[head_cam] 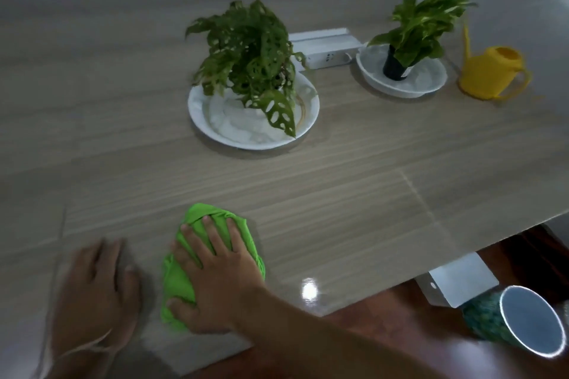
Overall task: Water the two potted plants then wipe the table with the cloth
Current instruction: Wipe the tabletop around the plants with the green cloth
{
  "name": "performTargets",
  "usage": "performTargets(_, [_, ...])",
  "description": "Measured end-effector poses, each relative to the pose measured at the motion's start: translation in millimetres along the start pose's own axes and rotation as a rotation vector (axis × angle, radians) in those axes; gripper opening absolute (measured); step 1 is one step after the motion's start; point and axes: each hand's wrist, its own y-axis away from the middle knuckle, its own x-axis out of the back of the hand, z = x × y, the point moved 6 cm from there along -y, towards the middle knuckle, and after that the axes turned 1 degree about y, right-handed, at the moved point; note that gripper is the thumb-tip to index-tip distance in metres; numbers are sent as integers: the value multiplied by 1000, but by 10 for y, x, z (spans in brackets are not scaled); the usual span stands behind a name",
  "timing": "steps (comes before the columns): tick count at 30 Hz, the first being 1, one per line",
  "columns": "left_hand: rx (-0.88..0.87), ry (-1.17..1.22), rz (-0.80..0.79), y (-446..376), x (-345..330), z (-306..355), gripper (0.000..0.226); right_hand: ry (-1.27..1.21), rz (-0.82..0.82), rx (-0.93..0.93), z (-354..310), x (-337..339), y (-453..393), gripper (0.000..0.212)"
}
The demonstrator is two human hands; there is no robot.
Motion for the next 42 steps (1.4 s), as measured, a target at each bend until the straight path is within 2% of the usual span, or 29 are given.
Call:
performTargets(1, [1,15,47,31,81,116,61,18,-3,46,-40,5,-56,87])
performTargets(5, [71,-33,-31,8,3,23,65,71,6,285,-220,-16,-323,87])
performTargets(9, [59,-44,-4,34,-14,-68,59,78,38,396,-252,13,-464,87])
performTargets(13, [65,-38,15,39,58,-24,56,50,61,334,-263,68,-602,83])
performTargets(19, [76,26,7,35,106,-13,53,-26,105,0,-270,102,-714,78])
performTargets(22, [98,35,5,60,121,-3,55,-17,78,-71,-332,48,-583,77])
performTargets(25, [112,45,8,62,111,-15,58,-21,90,-39,-401,21,-346,76])
performTargets(30, [97,64,16,44,71,-39,54,29,63,126,-389,-38,-50,76])
performTargets(42, [57,60,96,31,38,-73,54,59,70,319,-272,109,-487,83])
